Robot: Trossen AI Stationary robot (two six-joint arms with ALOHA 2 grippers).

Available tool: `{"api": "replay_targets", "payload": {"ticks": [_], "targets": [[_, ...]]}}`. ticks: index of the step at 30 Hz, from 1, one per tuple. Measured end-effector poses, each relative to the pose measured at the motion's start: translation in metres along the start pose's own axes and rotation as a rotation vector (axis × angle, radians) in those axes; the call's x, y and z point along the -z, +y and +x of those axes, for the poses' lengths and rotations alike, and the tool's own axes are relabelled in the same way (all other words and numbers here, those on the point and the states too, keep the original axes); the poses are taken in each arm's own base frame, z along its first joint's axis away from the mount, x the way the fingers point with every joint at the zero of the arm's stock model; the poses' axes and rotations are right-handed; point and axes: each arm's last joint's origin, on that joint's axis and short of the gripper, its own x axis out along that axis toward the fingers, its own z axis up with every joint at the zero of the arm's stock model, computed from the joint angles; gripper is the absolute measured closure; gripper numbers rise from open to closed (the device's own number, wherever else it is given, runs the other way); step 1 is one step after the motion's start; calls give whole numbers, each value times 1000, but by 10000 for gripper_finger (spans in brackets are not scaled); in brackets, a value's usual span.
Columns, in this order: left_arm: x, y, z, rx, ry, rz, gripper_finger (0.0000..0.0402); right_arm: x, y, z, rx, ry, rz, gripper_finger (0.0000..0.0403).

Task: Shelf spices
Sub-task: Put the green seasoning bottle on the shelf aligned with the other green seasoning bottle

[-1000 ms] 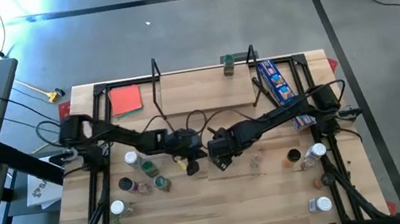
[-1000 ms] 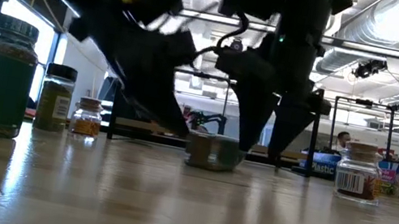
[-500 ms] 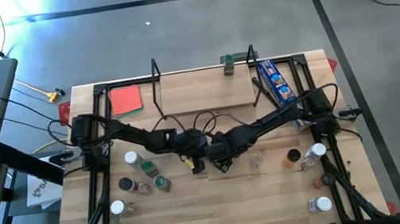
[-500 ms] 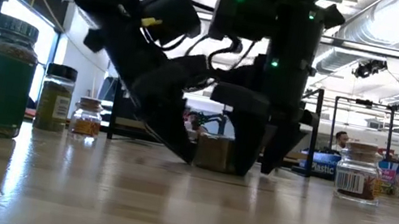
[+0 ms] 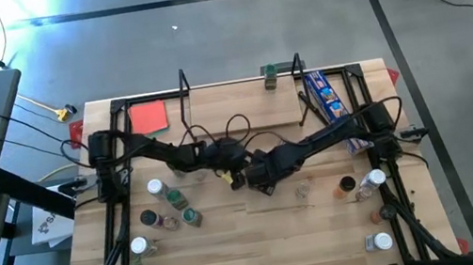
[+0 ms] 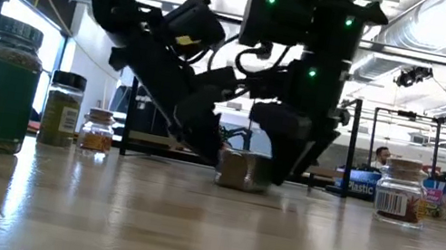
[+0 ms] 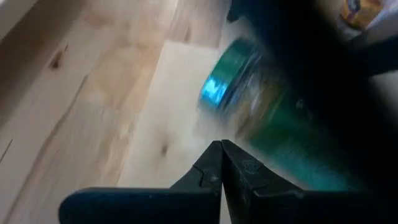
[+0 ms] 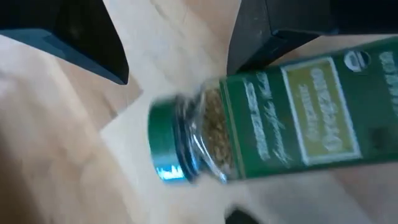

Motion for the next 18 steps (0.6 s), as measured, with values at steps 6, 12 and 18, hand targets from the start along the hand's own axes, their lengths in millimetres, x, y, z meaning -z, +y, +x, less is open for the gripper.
{"api": "replay_targets", "payload": {"ticks": [6,12,18], "targets": [[-1,-5,3,-13,-46,8,401,-5,3,0,15,-81,-14,144],[-11,-16,-7,7,-78,52,401,5,14,-9,31,-134,16,144],[-26,-34,-29,-45,-128,132,401,15,20,-30,71,-244,50,144]]}}
